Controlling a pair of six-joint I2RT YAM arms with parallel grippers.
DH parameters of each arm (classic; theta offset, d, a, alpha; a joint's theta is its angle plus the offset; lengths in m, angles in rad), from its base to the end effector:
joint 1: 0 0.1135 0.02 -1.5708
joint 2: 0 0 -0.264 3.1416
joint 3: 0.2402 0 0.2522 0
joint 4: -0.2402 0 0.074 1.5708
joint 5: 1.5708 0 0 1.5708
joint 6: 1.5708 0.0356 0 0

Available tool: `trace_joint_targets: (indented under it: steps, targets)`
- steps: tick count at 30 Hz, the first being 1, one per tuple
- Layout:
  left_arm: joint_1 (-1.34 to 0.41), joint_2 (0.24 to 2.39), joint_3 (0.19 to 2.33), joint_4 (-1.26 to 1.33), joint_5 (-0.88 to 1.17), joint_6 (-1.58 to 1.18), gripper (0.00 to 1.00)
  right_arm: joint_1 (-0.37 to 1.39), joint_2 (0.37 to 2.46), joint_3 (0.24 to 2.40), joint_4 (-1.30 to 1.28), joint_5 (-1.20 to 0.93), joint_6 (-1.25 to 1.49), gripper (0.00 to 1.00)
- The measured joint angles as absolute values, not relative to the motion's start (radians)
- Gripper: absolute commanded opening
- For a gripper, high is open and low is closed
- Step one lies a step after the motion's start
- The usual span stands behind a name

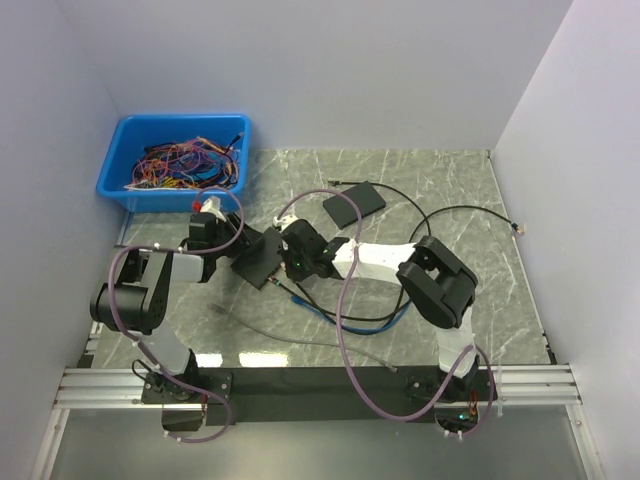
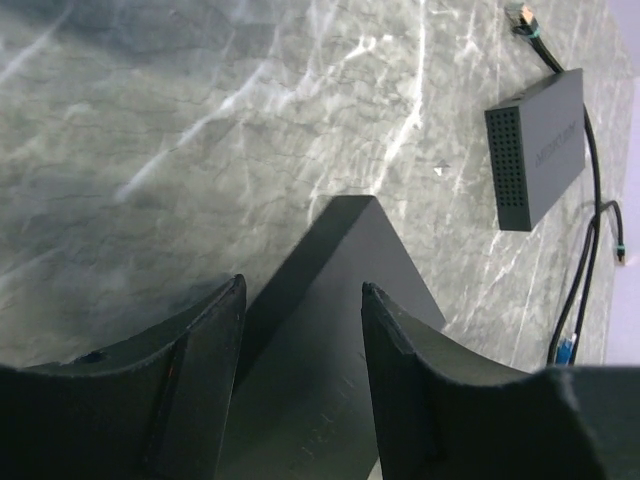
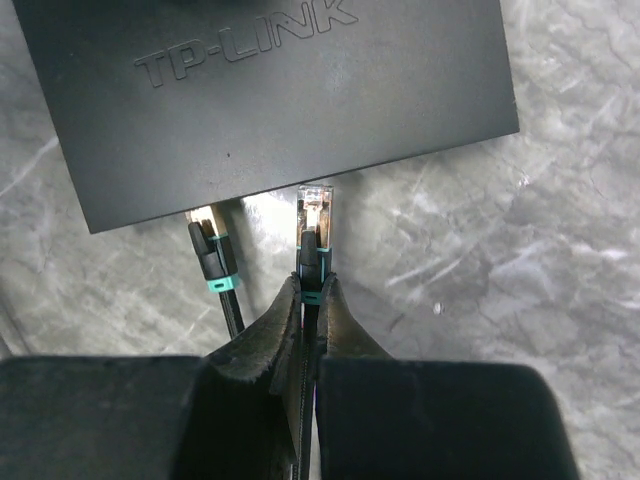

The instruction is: Insert the plug into the switch port

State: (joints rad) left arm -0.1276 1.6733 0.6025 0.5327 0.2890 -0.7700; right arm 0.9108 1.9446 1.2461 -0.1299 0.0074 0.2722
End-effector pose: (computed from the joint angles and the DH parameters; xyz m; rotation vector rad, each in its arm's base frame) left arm 0.3061 -0.0495 0.1345 -0.5201 2.1365 -0.8271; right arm 0.2557 0.3290 0.1669 -0.7719 2.3462 0.5285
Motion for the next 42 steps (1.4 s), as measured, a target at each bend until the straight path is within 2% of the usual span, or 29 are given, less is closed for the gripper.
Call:
trace_joint_targets:
  steps: [42]
  targets:
    - [-0.122, 1.765, 0.603, 0.725, 0.414, -0.722, 0.5, 0.928, 2.001, 1.309, -0.174, 0.006, 0.267, 0.0]
